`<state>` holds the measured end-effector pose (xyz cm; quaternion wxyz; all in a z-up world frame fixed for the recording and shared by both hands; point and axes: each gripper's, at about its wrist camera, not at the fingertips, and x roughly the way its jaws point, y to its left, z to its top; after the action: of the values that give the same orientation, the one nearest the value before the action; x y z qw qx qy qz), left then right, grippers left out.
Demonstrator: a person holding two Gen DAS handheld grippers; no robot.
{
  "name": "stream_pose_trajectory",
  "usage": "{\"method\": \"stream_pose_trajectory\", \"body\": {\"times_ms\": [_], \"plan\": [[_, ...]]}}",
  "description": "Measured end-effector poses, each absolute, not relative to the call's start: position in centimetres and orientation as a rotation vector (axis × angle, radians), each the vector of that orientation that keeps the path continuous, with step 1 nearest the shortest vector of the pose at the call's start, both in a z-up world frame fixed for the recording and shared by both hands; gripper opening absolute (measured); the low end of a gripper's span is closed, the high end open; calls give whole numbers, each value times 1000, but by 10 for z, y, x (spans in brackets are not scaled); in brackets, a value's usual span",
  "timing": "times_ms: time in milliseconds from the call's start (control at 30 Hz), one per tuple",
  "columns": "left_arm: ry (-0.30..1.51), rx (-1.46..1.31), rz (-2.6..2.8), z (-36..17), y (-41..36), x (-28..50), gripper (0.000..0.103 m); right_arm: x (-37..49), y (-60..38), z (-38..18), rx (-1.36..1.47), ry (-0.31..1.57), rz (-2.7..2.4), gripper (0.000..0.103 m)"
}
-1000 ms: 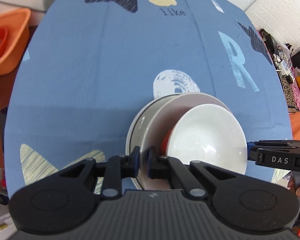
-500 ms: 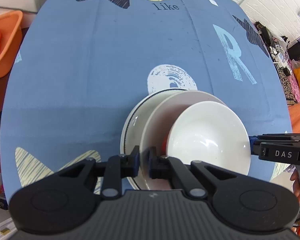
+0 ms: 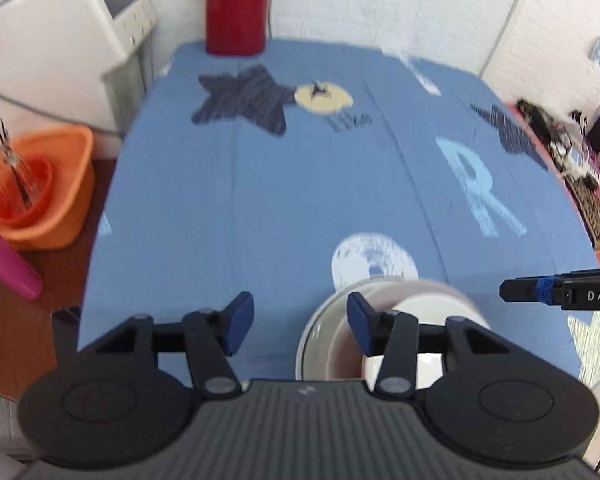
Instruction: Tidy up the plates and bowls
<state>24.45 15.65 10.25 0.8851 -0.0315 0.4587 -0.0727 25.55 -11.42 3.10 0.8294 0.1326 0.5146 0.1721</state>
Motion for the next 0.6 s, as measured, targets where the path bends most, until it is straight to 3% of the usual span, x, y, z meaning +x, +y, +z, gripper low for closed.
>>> {"method": "stream_pose_trajectory", "body": {"times_ms": [267,600], "plan": [[749,-89,-121,110,117,215,54,239,-131,42,132,868,309,10],[569,-57,-109,91,39,147,56,168,-152,19,211,602,116,14]]}}
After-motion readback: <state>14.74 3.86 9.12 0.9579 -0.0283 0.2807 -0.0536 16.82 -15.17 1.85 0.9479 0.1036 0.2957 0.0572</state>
